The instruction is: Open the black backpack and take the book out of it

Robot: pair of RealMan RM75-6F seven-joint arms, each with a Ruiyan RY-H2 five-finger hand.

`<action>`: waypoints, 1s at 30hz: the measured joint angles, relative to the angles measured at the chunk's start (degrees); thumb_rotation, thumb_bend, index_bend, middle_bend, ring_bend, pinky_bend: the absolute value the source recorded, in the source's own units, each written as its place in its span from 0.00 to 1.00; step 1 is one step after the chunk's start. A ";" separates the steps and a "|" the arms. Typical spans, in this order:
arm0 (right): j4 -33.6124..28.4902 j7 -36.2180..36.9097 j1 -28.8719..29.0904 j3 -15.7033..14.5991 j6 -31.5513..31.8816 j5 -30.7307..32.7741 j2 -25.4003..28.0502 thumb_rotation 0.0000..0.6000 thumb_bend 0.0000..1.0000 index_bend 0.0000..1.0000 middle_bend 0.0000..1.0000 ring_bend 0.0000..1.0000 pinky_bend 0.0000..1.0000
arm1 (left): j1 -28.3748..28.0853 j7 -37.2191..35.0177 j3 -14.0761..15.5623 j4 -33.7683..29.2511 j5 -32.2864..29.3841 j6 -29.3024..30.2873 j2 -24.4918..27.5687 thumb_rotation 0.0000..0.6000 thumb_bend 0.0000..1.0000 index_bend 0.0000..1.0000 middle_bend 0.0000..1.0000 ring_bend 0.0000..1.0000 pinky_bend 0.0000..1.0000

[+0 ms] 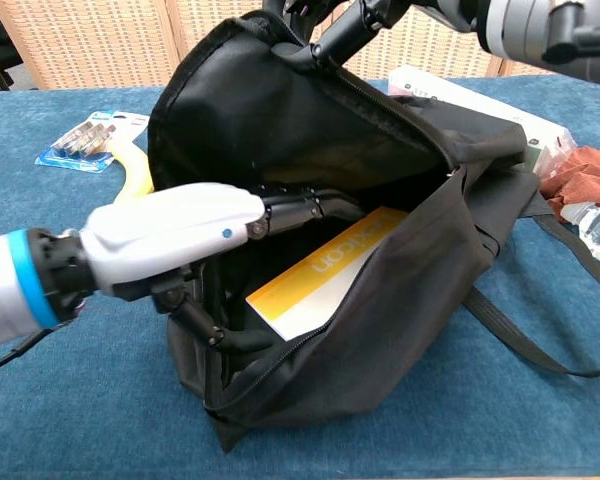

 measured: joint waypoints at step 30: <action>-3.93 1.44 3.25 0.33 3.42 8.80 3.25 1.00 0.62 0.64 0.64 0.39 0.18 | -3.67 12.35 -0.61 16.64 -8.28 -1.30 -14.32 1.00 0.16 0.00 0.00 0.00 0.00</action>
